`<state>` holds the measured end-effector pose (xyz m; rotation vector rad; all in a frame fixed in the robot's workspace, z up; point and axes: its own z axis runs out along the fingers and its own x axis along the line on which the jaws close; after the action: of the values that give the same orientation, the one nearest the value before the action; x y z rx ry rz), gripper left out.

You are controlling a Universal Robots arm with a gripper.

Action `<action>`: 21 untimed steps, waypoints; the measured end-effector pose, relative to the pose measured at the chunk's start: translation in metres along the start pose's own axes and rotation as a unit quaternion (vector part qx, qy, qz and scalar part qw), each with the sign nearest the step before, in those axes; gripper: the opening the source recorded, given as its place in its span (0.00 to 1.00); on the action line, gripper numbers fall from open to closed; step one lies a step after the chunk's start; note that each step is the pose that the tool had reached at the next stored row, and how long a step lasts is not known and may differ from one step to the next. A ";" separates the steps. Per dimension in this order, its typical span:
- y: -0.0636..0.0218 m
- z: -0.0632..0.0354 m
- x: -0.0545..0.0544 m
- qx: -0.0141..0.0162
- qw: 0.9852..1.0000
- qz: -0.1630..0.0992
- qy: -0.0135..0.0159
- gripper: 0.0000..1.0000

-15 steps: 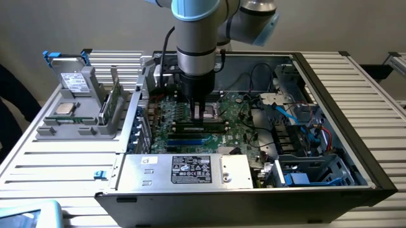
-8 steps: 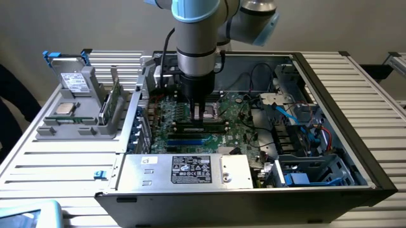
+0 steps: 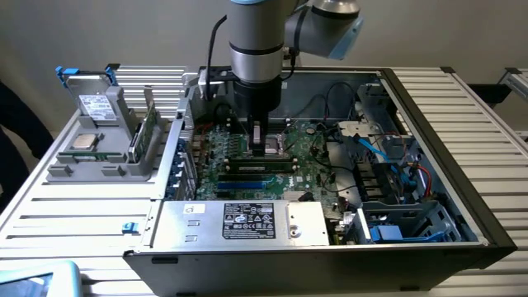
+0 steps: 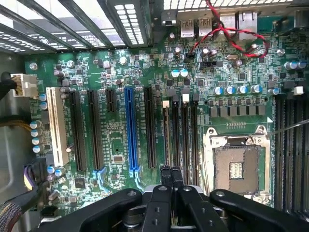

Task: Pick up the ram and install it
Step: 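Press down the ram until it locks into place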

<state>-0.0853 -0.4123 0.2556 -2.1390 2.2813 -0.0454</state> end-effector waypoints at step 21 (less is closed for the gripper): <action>-0.0042 -0.0051 0.000 -0.004 0.999 0.044 0.001 0.11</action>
<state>-0.0812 -0.4123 0.2608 -2.0403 2.3776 -0.0394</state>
